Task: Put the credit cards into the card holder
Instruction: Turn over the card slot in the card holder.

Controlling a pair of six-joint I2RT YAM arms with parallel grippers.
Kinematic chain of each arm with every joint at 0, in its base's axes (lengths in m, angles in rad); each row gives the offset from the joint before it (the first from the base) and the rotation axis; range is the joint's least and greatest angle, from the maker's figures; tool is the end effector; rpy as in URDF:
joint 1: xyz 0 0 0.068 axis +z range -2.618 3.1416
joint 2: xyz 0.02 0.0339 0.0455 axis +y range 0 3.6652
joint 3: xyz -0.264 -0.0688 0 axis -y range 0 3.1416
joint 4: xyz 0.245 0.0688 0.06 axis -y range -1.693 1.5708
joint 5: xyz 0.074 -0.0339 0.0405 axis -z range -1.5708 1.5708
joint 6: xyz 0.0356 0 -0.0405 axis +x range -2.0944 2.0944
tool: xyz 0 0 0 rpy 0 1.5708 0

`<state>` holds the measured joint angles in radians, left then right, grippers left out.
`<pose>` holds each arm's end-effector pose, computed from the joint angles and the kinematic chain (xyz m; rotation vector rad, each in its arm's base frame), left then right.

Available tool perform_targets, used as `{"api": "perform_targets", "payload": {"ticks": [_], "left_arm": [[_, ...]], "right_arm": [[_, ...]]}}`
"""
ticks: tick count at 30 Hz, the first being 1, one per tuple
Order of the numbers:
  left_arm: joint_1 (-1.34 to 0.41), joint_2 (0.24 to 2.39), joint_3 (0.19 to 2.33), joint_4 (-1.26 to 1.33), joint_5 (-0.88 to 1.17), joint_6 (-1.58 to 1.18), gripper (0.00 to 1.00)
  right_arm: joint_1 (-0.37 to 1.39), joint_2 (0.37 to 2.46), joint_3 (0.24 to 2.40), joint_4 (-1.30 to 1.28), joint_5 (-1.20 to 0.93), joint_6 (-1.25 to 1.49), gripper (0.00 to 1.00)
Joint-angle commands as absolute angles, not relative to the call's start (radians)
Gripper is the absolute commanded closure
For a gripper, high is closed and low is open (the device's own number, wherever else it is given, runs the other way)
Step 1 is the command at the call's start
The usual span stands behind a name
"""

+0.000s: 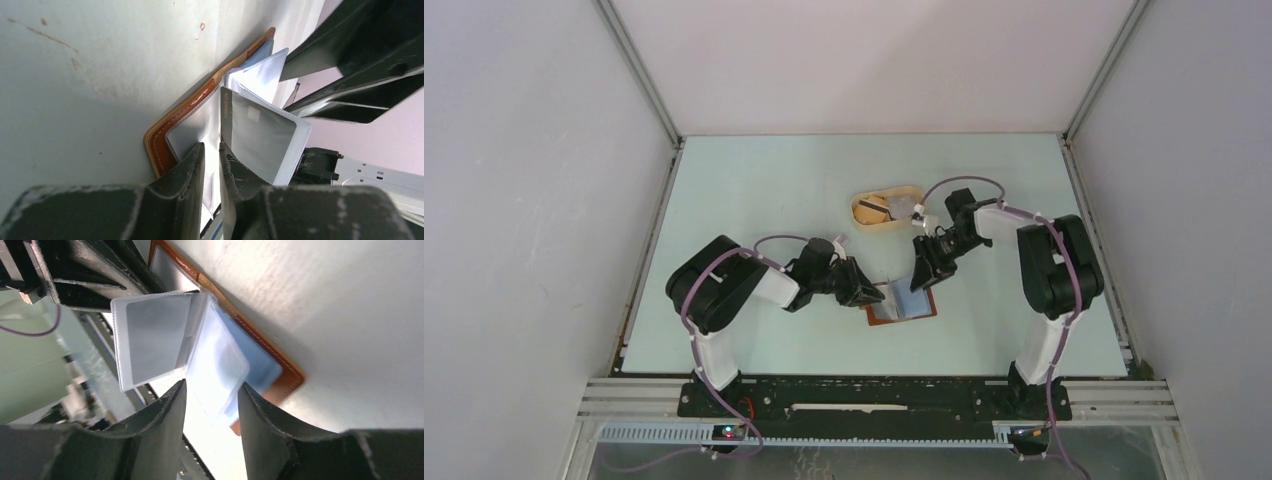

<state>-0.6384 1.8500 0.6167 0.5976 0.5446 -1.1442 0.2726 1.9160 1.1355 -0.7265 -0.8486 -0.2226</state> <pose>0.2416 -0.2023 0.0939 -0.2914 2.5714 -1.4560 0.3124 0.1151 0.1348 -0.7326 2.7316 1.2793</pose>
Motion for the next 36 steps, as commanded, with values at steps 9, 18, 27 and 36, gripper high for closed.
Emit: {"api": "perform_targets", "payload": {"ticks": [9,18,27,36], "left_arm": [[-0.629,1.878,0.609,0.591,0.531,-1.131,0.78],[-0.627,1.846,0.588,0.594,0.517,-1.132,0.78],[-0.615,1.743,0.55,0.51,0.447,-1.097,0.77],[-0.605,1.495,0.596,0.18,0.256,-0.912,0.73]], "right_arm": [[0.321,1.682,1.104,-0.651,-0.722,-0.311,0.63],[0.499,1.801,1.136,-0.681,-0.754,-0.29,0.86],[0.513,1.815,1.159,-0.71,-0.835,-0.313,0.84],[0.282,1.685,1.148,-0.794,-1.005,-0.456,0.79]]}}
